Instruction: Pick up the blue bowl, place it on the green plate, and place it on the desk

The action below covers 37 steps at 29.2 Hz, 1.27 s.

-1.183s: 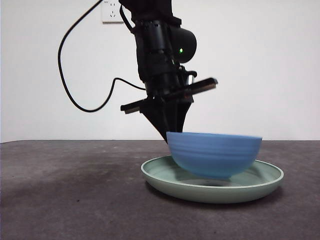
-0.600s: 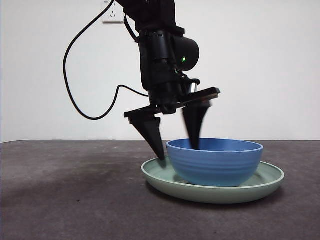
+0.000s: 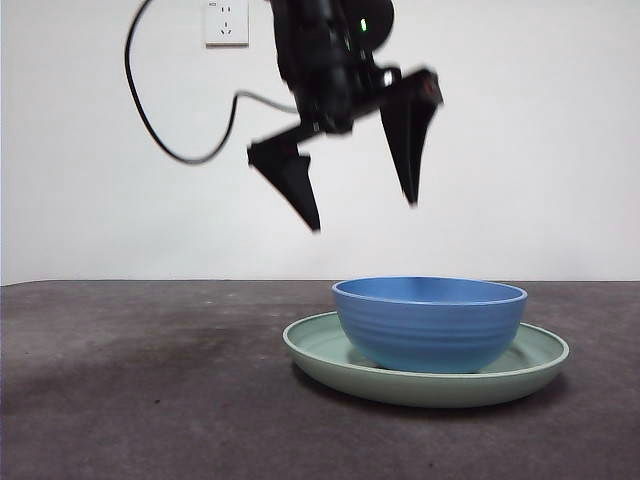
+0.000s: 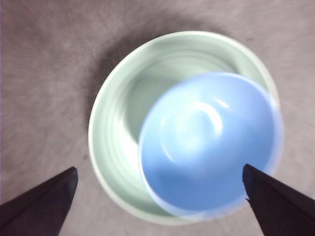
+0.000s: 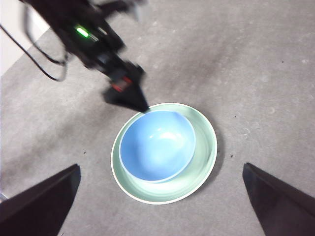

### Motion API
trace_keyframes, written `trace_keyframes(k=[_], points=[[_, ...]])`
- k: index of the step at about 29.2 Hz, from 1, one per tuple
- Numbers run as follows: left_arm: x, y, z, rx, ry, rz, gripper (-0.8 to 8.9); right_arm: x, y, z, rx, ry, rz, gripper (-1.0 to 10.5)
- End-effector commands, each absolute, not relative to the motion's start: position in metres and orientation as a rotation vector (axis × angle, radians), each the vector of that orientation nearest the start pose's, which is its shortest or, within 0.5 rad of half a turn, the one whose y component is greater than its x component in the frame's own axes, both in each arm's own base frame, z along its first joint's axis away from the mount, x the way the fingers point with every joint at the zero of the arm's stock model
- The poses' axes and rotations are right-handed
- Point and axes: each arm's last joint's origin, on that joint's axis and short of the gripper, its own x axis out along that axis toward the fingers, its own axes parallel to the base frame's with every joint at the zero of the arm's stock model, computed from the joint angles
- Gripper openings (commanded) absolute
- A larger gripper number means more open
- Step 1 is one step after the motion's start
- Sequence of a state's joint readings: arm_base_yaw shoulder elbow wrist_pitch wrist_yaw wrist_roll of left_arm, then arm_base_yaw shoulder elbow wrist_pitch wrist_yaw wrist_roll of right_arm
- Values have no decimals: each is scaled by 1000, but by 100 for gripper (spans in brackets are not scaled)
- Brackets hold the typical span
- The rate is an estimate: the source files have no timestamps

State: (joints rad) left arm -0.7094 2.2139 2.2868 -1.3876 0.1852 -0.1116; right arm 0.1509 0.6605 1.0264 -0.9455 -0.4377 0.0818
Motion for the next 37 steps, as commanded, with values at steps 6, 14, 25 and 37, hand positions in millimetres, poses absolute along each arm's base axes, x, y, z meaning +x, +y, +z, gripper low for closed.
trace_keyframes(k=[6, 14, 25, 37], points=[[274, -248, 403, 249, 1121, -773, 567, 94, 27, 364, 159, 581, 554, 554], [191, -182, 446, 282, 999, -842, 563, 94, 27, 364, 169, 584, 550, 554], [128, -122, 394, 193, 850, -838, 563, 100, 28, 356, 186, 690, 519, 553], [81, -80, 350, 102, 719, -842, 563, 122, 31, 337, 194, 908, 496, 554]])
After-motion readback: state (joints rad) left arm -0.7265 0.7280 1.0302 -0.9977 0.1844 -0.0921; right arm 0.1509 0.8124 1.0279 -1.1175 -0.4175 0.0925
